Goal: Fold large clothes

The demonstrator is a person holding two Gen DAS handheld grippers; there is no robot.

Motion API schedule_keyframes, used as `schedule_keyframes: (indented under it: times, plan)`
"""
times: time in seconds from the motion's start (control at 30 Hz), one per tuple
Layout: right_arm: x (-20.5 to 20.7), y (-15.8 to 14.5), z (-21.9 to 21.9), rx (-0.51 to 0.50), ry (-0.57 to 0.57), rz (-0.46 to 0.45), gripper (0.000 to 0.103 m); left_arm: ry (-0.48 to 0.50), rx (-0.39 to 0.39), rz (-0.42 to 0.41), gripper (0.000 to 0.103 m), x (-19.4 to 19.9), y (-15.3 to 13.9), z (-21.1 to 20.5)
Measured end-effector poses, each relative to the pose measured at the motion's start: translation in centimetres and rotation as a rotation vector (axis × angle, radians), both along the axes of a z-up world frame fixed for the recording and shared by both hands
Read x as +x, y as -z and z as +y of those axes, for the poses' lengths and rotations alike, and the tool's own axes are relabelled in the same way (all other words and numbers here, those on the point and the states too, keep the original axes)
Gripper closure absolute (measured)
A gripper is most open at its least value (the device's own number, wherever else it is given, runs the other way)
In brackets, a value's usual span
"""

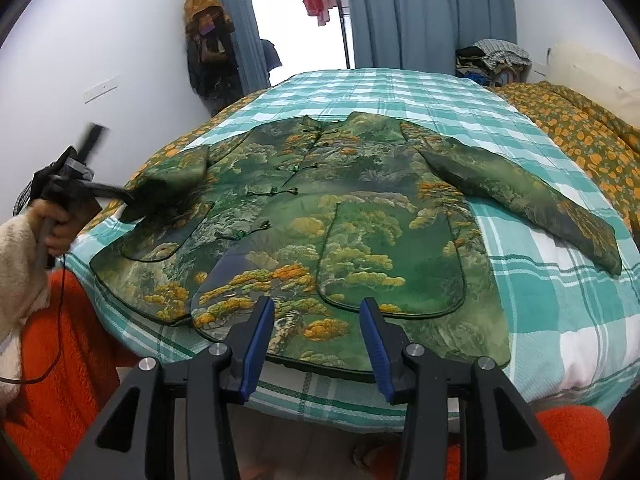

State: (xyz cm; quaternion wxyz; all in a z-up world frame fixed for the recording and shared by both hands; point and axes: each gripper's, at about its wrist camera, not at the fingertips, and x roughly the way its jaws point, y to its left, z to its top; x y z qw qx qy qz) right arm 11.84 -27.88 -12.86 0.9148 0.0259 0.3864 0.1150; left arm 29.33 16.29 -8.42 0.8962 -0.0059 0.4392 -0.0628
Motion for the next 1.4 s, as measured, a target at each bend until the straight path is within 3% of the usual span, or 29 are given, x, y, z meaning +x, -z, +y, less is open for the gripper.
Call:
schedule_keyframes:
  times: [0.07, 0.17, 0.2, 0.23, 0.3, 0.37, 0.47, 0.57, 0.63, 0.7, 0.77, 0.8, 0.83, 0.87, 0.9, 0.93, 0.97, 1.0, 1.07, 1.3, 1.37, 1.4]
  plan:
    - [0.3, 0.0, -0.9, 0.008, 0.025, 0.002, 0.058, -0.191, -0.008, -0.061, 0.085, 0.1, -2.6, 5.9]
    - [0.8, -0.6, -3.0, 0.016, 0.079, -0.011, 0.058, -0.546, -0.013, -0.089, 0.05, -1.4, -4.2, 15.1]
    - [0.9, -0.9, -4.1, 0.013, 0.105, -0.018, 0.058, -0.629, -0.04, -0.098, 0.037, -2.5, -4.3, 17.3]
    - [1.1, -1.1, -5.0, 0.009, 0.125, -0.021, 0.058, -0.67, -0.091, -0.12, 0.031, -3.9, -4.4, 19.0]
    - [1.5, -1.4, -7.6, -0.003, 0.182, -0.01, 0.055, -0.652, -0.171, -0.131, 0.023, -6.3, -3.9, 19.8]
    - [2.2, -1.2, -10.2, -0.008, 0.225, 0.029, 0.036, -0.584, -0.185, -0.096, 0.02, -7.2, -3.0, 18.4]
    - [3.8, 0.6, -13.6, 0.008, 0.242, 0.154, 0.035, -0.375, -0.252, 0.041, 0.015, -7.5, 0.3, 13.0]
    - [5.5, 3.3, -15.5, 0.082, 0.234, 0.293, 0.035, -0.184, -0.256, 0.205, 0.014, -6.9, 4.6, 5.9]
    - [6.5, 5.2, -15.8, 0.17, 0.204, 0.359, 0.035, -0.093, -0.187, 0.3, 0.014, -6.5, 7.9, 1.6]
    - [7.5, 6.8, -15.2, 0.222, 0.166, 0.403, 0.035, -0.047, -0.116, 0.355, 0.015, -6.8, 10.4, -0.8]
    - [8.1, 8.2, -14.1, 0.207, 0.14, 0.434, 0.034, -0.026, -0.093, 0.383, 0.015, -6.8, 11.9, -2.0]
    - [8.3, 8.5, -13.4, 0.185, 0.134, 0.431, 0.033, -0.017, -0.102, 0.385, 0.025, -6.9, 12.0, -2.3]
    - [8.2, 8.4, -12.8, 0.171, 0.125, 0.415, 0.033, -0.004, -0.119, 0.391, 0.05, -7.1, 12.0, -2.6]
    - [8.2, 8.2, -12.4, 0.167, 0.114, 0.4, 0.033, 0.009, -0.122, 0.389, 0.064, -7.2, 11.8, -2.7]
    - [8.0, 7.9, -12.1, 0.163, 0.104, 0.382, 0.035, 0.017, -0.115, 0.382, 0.078, -7.2, 11.6, -2.8]
    - [8.0, 7.7, -11.9, 0.153, 0.101, 0.373, 0.044, 0.025, -0.115, 0.377, 0.085, -7.3, 11.3, -2.9]
    - [7.9, 7.5, -11.7, 0.133, 0.104, 0.37, 0.068, 0.027, -0.124, 0.371, 0.087, -7.5, 11.2, -2.8]
    - [7.8, 7.2, -11.7, 0.116, 0.112, 0.373, 0.079, 0.024, -0.135, 0.367, 0.088, -7.7, 11.0, -2.6]
    - [7.8, 6.5, -11.8, 0.127, 0.122, 0.372, 0.087, 0.023, -0.153, 0.358, 0.089, -8.4, 10.5, -2.4]
    - [5.8, 4.4, -10.5, 0.03, 0.078, 0.367, 0.088, 0.033, -0.118, 0.37, 0.088, -10.1, 10.3, -1.7]
    - [5.3, 5.2, -10.1, 0.001, 0.076, 0.378, 0.088, 0.022, -0.1, 0.374, 0.082, -9.4, 10.4, -1.8]
    - [5.2, 5.5, -10.3, -0.005, 0.083, 0.376, 0.088, 0.014, -0.081, 0.369, 0.073, -8.8, 10.4, -2.1]
